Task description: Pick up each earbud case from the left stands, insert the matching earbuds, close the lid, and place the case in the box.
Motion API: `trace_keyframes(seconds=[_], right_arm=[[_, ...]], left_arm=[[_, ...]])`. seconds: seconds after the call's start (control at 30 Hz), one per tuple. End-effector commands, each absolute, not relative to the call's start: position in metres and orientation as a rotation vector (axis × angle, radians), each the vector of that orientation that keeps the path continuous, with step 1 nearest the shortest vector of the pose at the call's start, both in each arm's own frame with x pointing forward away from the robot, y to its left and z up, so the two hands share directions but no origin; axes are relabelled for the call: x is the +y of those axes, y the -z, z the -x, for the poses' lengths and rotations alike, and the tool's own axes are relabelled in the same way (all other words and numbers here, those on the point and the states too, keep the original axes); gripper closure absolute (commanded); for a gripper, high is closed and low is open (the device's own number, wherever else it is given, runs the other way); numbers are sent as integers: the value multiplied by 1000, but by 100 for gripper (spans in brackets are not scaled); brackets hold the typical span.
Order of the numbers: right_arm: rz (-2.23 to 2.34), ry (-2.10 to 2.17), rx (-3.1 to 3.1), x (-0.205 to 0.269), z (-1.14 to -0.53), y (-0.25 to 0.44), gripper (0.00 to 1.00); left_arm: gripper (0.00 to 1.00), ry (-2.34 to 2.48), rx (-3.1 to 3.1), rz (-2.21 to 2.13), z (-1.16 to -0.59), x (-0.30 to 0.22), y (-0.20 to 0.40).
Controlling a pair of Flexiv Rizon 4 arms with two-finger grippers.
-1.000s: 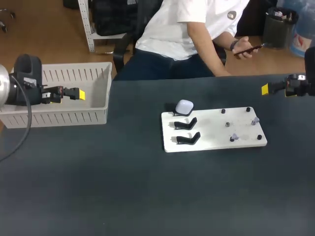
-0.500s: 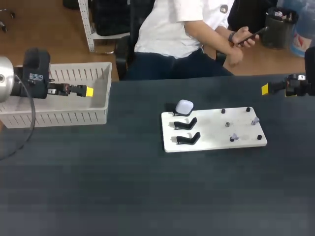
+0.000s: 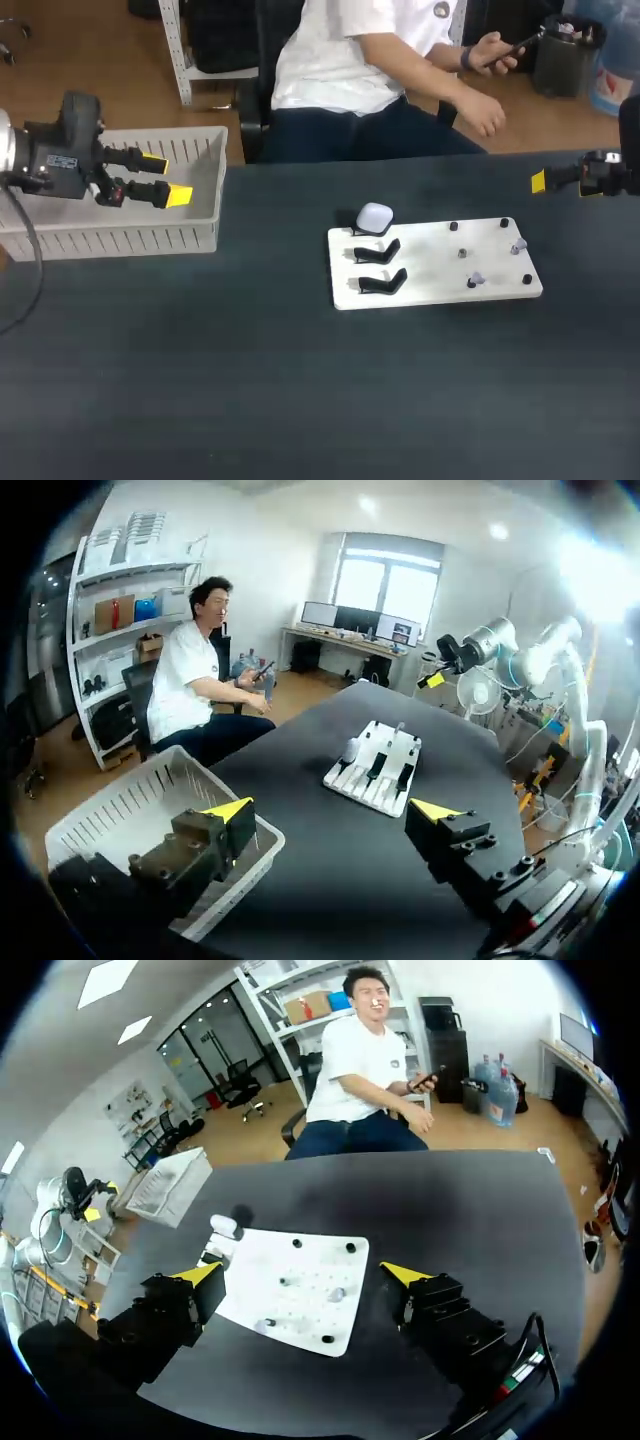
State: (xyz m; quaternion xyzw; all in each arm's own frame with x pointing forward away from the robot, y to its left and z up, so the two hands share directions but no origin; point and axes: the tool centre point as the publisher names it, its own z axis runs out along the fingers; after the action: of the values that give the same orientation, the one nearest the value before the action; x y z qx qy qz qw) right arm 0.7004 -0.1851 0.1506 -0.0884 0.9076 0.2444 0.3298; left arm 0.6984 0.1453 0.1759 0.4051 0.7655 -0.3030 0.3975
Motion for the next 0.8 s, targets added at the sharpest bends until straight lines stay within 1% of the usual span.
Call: trace_keyframes(seconds=[0.03, 0.37, 0.57, 0.8], right_arm=[[231, -637, 2374, -185, -700, -151, 0], [231, -637, 2374, -185, -700, -151, 0], [231, -637, 2374, -185, -700, -151, 0], [231, -637, 2374, -185, -700, -151, 0]], left_arm=[[0, 1033, 1549, -1271, -699, 152, -174], [0, 1033, 1549, -1271, -699, 152, -174], [0, 984, 1643, -1298, -696, 110, -164], [0, 926, 1697, -1346, -705, 71, -156]])
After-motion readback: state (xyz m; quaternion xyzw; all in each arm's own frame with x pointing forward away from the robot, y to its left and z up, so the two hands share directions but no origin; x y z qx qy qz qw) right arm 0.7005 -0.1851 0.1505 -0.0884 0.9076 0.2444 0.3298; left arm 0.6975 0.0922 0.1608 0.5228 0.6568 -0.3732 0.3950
